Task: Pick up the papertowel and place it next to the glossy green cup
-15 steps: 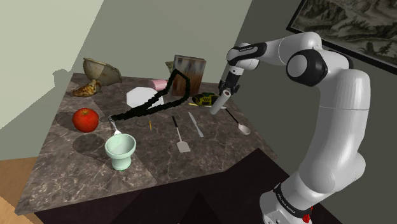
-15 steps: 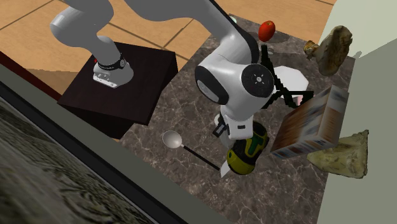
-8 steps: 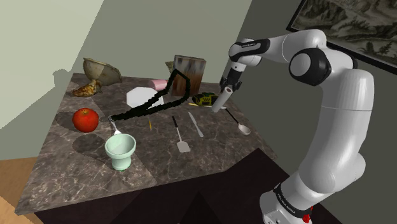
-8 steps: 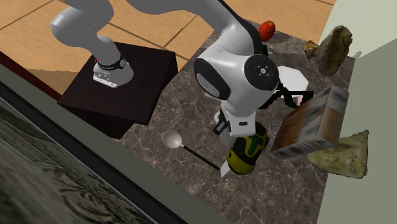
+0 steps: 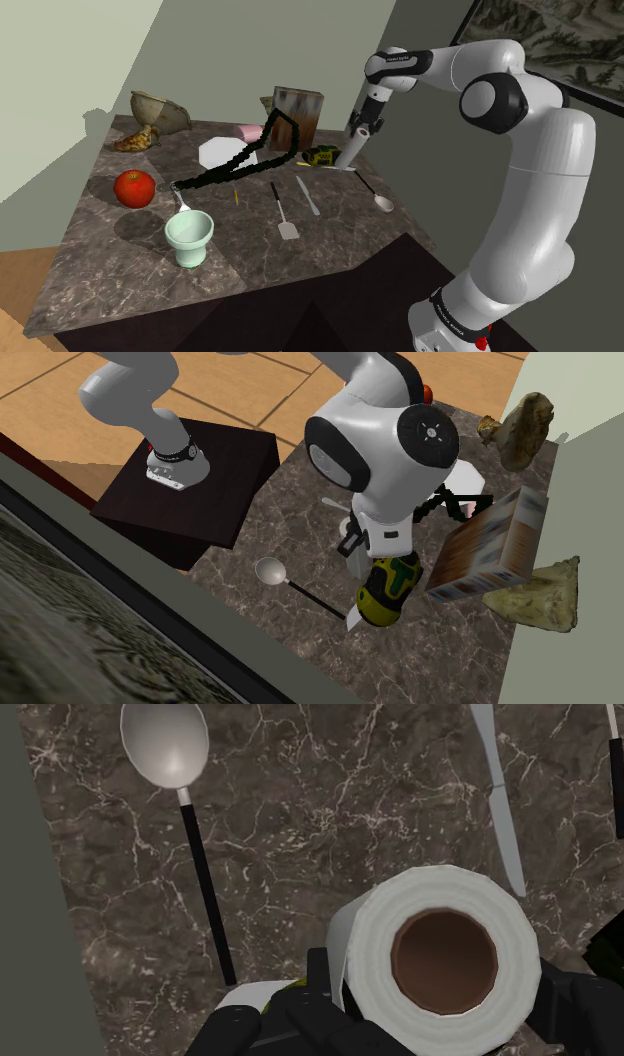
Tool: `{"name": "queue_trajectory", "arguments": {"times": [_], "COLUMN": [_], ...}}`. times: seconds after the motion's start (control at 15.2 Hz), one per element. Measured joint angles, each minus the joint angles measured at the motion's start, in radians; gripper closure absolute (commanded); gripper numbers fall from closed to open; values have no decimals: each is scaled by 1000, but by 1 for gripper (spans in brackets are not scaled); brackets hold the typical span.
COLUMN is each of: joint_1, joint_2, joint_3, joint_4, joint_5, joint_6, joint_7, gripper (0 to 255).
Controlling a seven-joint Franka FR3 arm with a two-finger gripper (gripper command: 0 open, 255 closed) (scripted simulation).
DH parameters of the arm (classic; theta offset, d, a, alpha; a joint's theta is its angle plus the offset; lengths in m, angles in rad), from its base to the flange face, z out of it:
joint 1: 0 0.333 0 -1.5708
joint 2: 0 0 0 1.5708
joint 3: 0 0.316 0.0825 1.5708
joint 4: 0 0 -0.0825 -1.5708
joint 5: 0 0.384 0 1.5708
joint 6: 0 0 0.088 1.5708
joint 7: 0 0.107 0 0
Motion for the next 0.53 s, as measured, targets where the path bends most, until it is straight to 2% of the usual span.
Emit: {"name": "queue_trajectory", "arguments": {"times": [0.53], "joint_1": [-2], "joint_2": [-25], "joint_3": [-4], "joint_4": [68], "joint_5": [-7], "joint_6": [-92], "joint_7": [10], "gripper": [255]}}
